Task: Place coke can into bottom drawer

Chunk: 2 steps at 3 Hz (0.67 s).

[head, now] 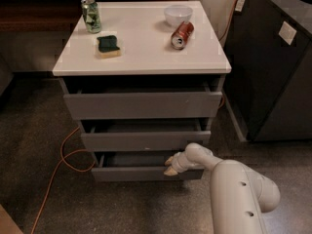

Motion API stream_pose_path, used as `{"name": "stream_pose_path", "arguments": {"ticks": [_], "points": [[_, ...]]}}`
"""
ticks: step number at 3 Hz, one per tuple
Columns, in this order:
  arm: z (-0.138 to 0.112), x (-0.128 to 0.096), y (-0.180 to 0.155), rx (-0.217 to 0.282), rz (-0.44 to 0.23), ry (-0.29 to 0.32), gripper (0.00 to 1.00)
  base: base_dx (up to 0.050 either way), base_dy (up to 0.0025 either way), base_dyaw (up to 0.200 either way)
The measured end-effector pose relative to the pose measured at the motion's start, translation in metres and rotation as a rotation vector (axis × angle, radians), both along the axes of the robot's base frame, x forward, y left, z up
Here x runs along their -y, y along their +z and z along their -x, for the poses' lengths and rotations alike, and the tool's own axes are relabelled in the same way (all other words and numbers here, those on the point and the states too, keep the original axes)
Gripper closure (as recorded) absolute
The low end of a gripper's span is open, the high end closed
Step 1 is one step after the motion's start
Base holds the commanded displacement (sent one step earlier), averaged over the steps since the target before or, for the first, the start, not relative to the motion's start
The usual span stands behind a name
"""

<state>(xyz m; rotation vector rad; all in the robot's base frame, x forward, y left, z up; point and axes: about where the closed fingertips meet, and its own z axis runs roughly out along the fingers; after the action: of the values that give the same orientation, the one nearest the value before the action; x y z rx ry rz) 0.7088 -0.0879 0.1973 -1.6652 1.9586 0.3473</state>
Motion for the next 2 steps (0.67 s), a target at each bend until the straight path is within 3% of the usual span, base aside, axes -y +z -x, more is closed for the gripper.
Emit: {"name": "stream_pose_path", "arguments": {"ticks": [2], "points": [[0.0002,-0.0001,0.0001,0.0,0.0,0.0,1.0,0.0,0.0,0.0]]}}
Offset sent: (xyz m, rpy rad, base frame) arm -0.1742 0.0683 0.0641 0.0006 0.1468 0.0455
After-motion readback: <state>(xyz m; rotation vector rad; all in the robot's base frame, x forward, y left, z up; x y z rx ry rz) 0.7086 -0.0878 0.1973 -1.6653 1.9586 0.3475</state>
